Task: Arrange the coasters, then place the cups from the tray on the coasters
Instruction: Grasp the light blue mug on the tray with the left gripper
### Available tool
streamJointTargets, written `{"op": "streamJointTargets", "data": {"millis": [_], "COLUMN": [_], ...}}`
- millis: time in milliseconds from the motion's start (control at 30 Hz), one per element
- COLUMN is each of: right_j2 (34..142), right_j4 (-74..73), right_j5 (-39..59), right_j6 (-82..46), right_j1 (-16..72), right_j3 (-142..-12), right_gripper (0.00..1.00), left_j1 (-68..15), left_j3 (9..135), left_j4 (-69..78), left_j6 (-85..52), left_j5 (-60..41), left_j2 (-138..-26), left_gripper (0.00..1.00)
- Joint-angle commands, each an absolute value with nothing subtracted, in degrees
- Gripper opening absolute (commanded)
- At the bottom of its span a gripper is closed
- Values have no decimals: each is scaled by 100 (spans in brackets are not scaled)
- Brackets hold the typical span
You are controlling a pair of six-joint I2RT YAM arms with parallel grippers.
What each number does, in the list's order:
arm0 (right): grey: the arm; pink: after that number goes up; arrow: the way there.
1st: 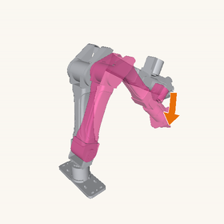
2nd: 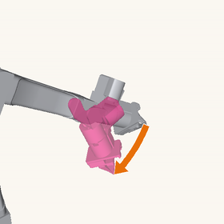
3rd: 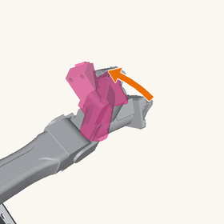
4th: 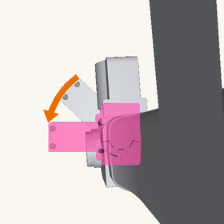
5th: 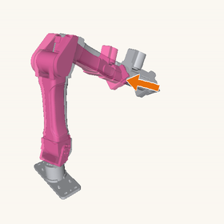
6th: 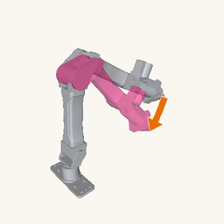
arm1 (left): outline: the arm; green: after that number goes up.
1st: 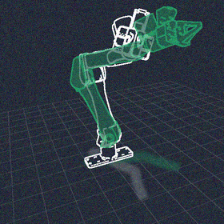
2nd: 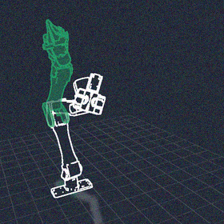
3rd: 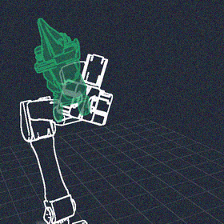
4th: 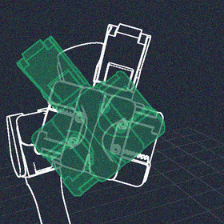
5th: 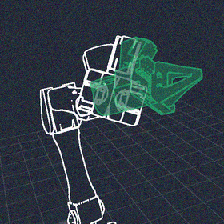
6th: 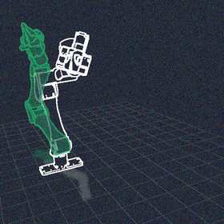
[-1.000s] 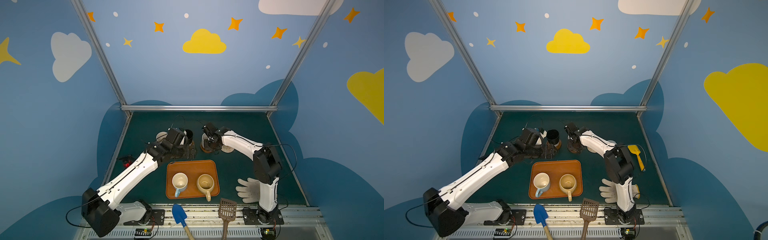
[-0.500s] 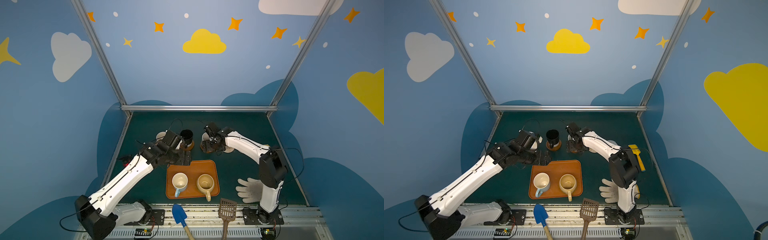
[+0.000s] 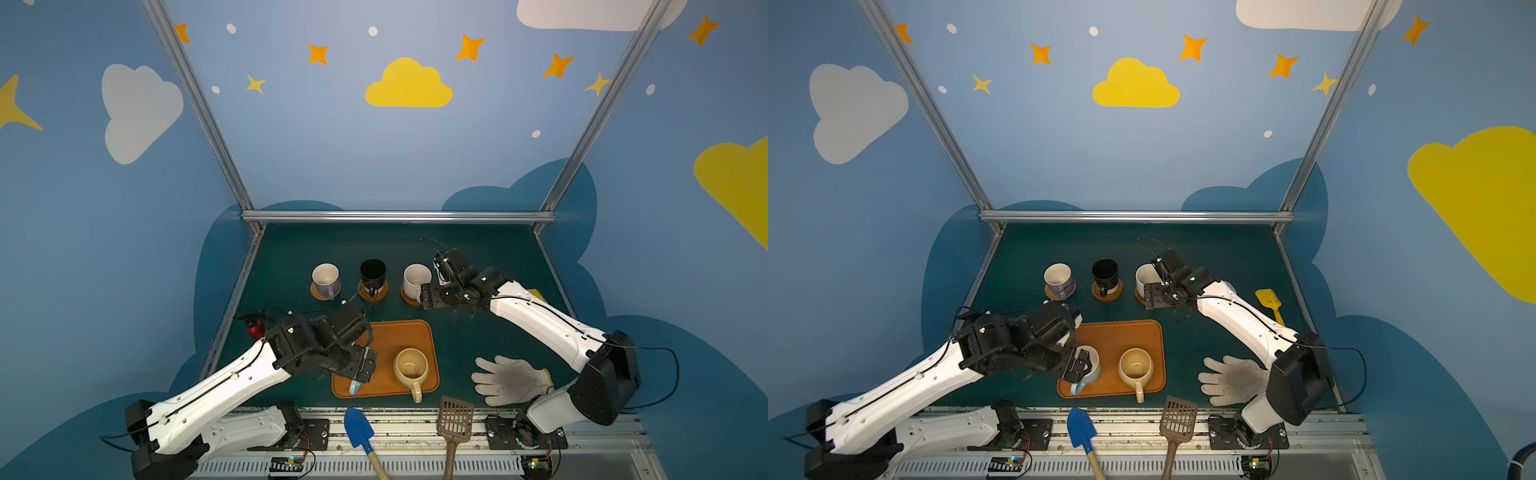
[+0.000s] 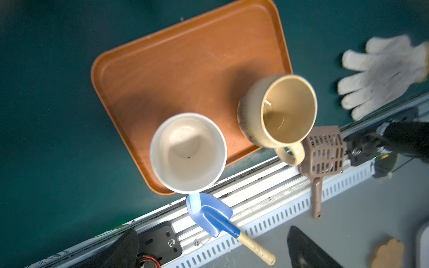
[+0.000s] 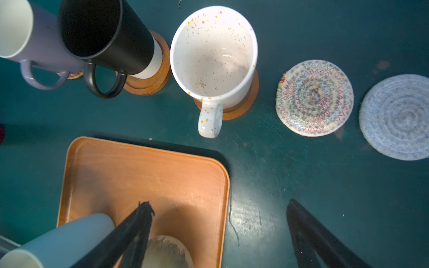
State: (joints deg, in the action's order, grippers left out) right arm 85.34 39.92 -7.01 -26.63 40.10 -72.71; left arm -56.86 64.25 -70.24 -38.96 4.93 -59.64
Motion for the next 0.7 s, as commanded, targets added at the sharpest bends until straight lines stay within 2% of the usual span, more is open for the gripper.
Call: {"op": "streamJointTargets", "data": {"millis": [0,100,200,400,567,600,667], "right_j2": [8068,7765,7492,7118,6983,6961,6960], "right_j4": [3543,3391,3280,3356,3344,3272,3159], "right_j5": [-650,-585,-519,-574,-611,-583,-509], "right_j6": [-2631,-2693,-2734,-2632,-2622,-2644,-2704], "right_j1": [3891,3812,3721,3579,3543,3550,3517], "right_j3": [-7063,-6903,-6760,-6579,-6405,-6341,-6246], "right_gripper": [91,90,90,89,89,89,89], "left_j1": [-5985,-6192,-6339,-6435,-6661,-6678,-6682], "left_j3": [6067,5737,5355,4804,4648,4604,4507], "left_j4": [-6923,-6680,-6140,-5729,-5805,-5786,-5621], "left_j6": [-4476,-4730,-4755,-5306,-5540,-5558,-5512], "left_j5": [1020,1518,1704,1182,1140,1151,1177], "left_j2": [-5883,-5864,-5811,-5915,-6006,-6059,-6162], "left_gripper": [100,99,92,78,75,73,62]}}
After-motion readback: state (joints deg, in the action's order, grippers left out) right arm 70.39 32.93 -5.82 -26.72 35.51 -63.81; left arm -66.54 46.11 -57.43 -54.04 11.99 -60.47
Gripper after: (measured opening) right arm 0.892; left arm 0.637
